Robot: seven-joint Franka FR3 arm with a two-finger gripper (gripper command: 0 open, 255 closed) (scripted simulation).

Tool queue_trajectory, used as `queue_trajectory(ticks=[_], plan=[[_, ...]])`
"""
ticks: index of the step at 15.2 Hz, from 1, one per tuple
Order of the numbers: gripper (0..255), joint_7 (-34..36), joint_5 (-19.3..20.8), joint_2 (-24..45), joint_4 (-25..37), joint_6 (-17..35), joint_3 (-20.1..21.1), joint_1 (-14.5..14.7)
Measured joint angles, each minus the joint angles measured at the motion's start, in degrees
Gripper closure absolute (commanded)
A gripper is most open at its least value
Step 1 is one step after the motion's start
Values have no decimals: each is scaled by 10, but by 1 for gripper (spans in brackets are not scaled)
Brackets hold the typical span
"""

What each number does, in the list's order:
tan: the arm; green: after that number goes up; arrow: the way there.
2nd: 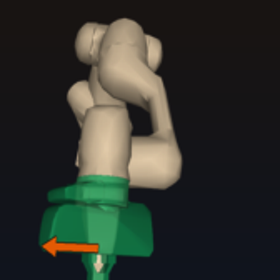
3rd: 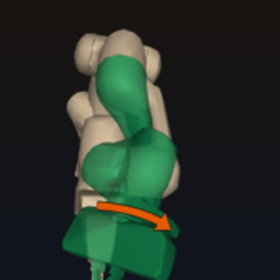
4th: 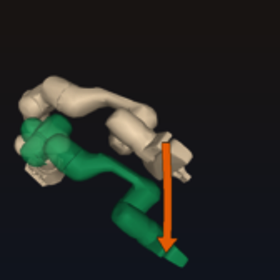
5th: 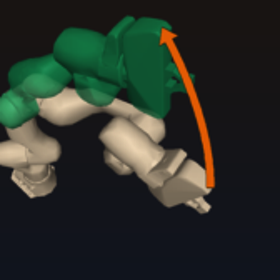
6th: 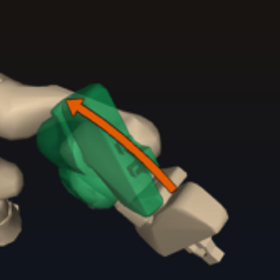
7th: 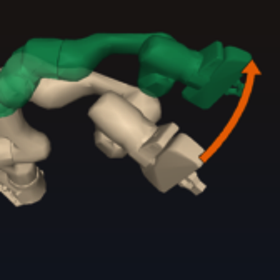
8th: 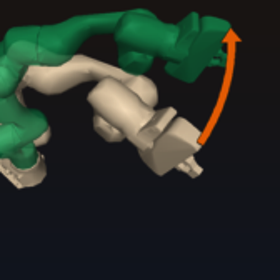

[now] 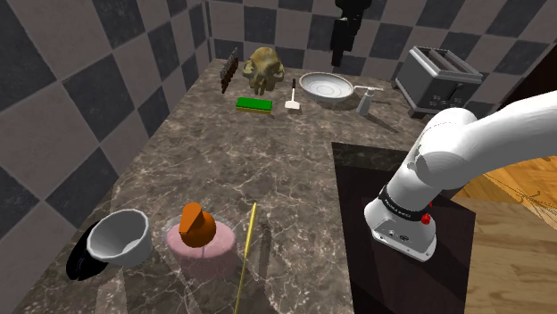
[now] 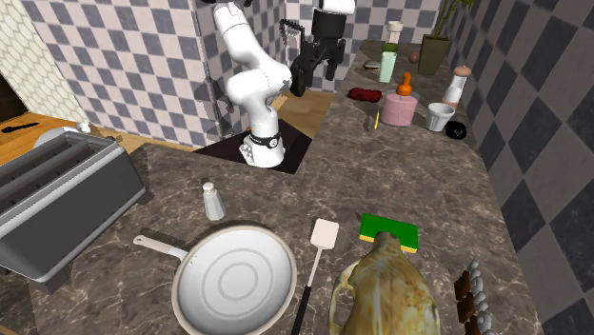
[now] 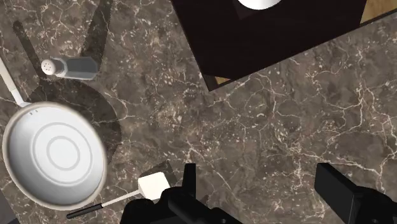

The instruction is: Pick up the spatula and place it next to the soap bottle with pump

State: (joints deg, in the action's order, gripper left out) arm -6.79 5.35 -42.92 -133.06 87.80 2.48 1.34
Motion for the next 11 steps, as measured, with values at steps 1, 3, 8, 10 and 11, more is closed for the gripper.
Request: queue_trajectory(ticks=[1, 3, 8, 10, 11], plan=[[0, 0, 0, 0, 0, 0, 0, 0], [0, 19, -1, 20, -4, 25, 0, -9], [0, 98, -8, 89, -14, 108, 4, -39], [0, 127, -8, 128, -4, 140, 2, -53], [0, 144, -8, 145, -8, 161, 3, -59]])
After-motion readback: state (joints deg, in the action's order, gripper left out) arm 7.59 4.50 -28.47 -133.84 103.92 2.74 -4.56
